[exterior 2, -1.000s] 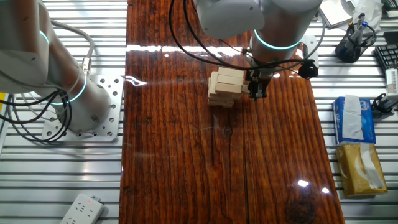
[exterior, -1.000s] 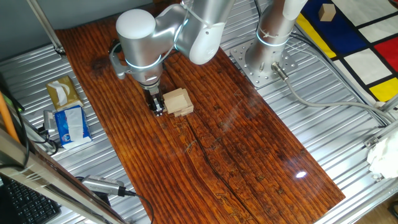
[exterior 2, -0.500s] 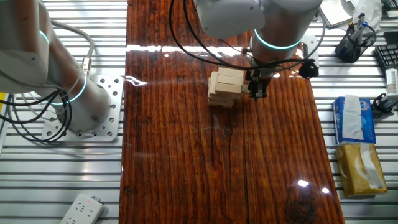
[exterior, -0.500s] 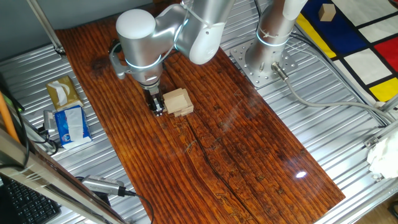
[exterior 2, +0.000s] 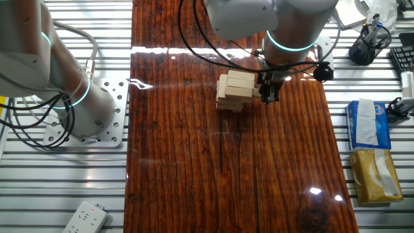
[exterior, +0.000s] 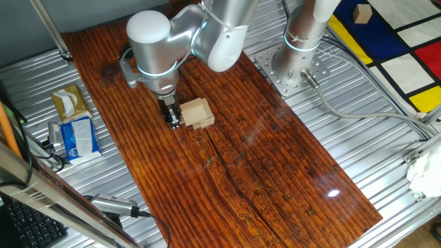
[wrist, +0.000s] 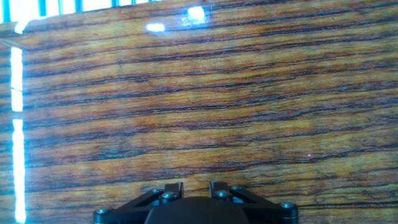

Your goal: Play Jenga

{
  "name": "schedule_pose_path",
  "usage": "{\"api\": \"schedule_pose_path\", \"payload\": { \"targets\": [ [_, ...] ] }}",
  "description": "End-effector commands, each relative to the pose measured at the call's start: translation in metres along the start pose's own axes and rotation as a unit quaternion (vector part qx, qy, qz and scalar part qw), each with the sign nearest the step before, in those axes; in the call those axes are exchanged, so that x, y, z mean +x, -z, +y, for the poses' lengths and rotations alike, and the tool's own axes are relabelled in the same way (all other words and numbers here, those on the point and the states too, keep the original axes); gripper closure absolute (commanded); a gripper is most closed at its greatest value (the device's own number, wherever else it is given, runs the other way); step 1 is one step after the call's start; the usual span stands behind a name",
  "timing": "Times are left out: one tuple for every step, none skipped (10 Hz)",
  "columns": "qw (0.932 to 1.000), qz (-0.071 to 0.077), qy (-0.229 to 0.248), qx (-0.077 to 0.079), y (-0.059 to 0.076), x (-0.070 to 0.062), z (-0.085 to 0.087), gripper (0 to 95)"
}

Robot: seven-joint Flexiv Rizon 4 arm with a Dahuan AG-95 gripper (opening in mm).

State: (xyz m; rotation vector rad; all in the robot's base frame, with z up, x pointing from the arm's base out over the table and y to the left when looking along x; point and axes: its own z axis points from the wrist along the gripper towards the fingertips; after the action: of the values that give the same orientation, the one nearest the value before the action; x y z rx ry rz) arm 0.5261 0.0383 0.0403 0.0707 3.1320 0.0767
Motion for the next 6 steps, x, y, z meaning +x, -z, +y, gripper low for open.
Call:
{"api": "schedule_pose_path", "payload": {
  "targets": [
    [1.0, 0.0, 0.001, -0.001, 0.0, 0.0, 0.0, 95.0],
    [1.0, 0.0, 0.001, -0.001, 0.0, -0.0001, 0.0, 95.0],
    [1.0, 0.001, 0.001, -0.002, -0.0002, -0.0001, 0.0, 95.0],
    [1.0, 0.001, 0.001, -0.002, -0.0003, -0.0002, 0.0001, 95.0],
    [1.0, 0.003, 0.002, -0.003, -0.0003, -0.0002, 0.0, 95.0],
    [1.0, 0.006, 0.003, -0.004, -0.0003, -0.0002, 0.0, 95.0]
  ]
}}
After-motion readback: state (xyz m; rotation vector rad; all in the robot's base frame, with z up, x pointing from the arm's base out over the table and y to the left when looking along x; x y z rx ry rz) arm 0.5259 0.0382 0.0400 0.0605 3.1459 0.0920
